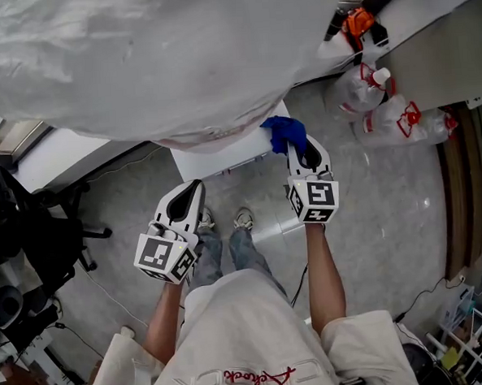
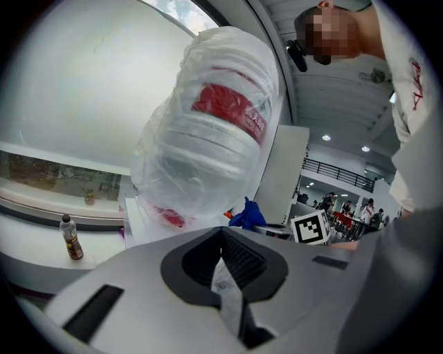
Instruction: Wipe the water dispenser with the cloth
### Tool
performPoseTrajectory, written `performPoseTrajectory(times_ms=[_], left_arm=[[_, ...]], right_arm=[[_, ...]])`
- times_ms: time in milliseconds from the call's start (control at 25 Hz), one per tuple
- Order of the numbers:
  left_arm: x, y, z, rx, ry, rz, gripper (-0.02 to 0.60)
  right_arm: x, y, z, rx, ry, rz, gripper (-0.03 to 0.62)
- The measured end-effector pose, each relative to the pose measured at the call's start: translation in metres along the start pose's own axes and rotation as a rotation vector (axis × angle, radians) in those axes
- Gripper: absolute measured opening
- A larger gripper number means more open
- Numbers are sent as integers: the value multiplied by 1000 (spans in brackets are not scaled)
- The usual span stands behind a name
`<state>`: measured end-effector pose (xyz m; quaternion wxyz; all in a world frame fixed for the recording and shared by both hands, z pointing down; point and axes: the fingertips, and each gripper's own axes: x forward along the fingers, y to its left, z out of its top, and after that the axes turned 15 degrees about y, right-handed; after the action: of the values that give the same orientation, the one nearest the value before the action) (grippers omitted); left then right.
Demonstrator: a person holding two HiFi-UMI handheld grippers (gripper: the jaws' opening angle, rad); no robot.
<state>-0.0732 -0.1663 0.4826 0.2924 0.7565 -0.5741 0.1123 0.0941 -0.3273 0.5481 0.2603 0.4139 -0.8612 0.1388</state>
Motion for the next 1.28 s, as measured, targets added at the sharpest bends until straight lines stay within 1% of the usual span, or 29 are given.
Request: performPoseTrajectory(times_ms=[320, 440, 600, 800, 1000, 1120, 1280], left_arm=[[3, -6, 0, 6, -2, -23, 9], [2, -9, -1, 11, -6, -23, 9], [-7, -11, 10, 37, -31, -17, 11], [-23, -21, 47, 101, -102, -12, 9], [-49, -30, 81, 162, -173, 5, 9], [-66, -33, 88, 168, -208, 19, 11], [-81, -39, 88, 158, -229, 17, 9]], right_arm=[[-10, -20, -4, 43, 2, -52, 92], [-18, -19, 0, 47, -20, -41, 92], [-36, -1, 15, 59, -71, -5, 92], [-67, 23, 47, 55, -155, 35, 92], [-99, 39, 72, 47, -214, 57, 92], [-118, 53, 72, 44, -226, 78, 92], [-141, 70, 66, 66, -231, 112, 92]])
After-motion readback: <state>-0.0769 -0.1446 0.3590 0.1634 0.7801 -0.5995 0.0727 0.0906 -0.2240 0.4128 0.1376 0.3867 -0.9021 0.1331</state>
